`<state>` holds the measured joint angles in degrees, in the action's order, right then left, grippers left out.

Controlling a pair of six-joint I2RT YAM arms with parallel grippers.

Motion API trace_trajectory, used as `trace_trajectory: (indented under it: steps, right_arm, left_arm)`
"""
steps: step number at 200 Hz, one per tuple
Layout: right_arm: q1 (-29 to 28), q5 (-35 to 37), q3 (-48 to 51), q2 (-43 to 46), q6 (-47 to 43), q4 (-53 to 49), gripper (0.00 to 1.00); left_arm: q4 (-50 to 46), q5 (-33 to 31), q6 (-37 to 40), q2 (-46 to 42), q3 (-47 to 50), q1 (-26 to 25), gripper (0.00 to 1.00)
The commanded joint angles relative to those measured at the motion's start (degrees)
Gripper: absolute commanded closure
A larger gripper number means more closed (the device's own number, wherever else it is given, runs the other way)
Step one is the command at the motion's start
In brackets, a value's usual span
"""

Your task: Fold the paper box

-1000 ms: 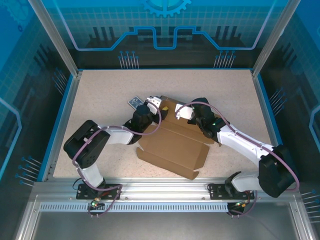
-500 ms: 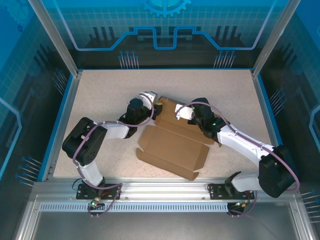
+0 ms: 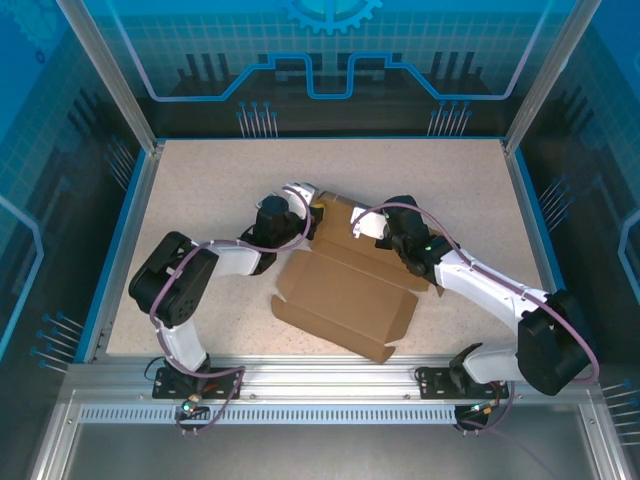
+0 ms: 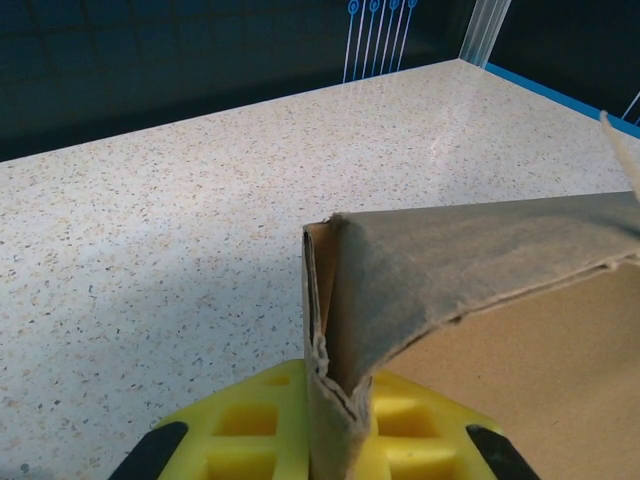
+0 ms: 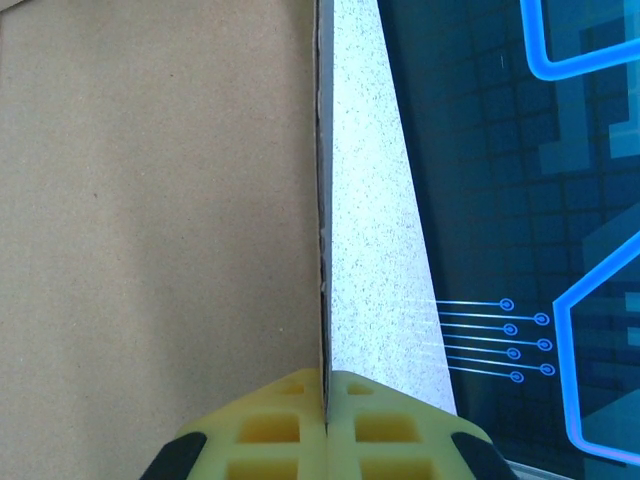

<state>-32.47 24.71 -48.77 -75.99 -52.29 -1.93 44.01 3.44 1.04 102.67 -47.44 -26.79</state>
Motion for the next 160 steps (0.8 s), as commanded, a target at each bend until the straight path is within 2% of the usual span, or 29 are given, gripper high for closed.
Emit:
trace_trajectory:
  steps: [1,27,61,83,89,96,123,139,160]
  right_arm:
    - [0.39,-0.8,-2.5,0.51,2.56,-1.34,1.0]
    - [0.39,-1.07,-4.51,0.83,5.26,-3.61,0.89]
    - [0.37,-2.08,-6.48,1.5,12.05,-6.91,0.67]
    - [0.39,-5.17,-7.41,3.19,18.34,-8.87,0.55]
    - [0.39,-6.27,-7.64,3.68,20.47,-9.48,0.46]
    - [0.39,-7.57,-8.24,4.22,22.58,-10.6,0.4]
    - [0.04,-10.22,-10.38,6.21,31.16,-14.99,0.33]
    - [-0.05,-11.02,-11.36,7.42,36.79,-18.27,0.23]
    - [0.21,-7.98,-10.6,9.72,44.08,-21.62,0.22]
  left_arm:
    - [1.53,-0.84,-0.67,0.69,-0.65,-0.05,0.99]
    - [1.94,-4.76,0.39,-0.16,-0.39,-1.03,1.0]
    - [1.91,-10.86,0.87,-1.41,0.09,-2.38,1.0]
    - [1.02,-13.68,2.08,-2.35,0.11,-3.24,1.0]
    - [0.42,-14.52,2.05,-2.6,0.0,-3.35,1.0]
    - [-0.34,-15.5,2.04,-2.78,-0.11,-3.59,1.0]
    - [-2.06,-19.73,1.31,-3.57,-0.18,-4.21,1.0]
    - [-2.83,-21.61,0.16,-4.06,-0.03,-4.38,1.0]
    - [-3.98,-23.07,-1.02,-4.58,-0.02,-4.42,1.0]
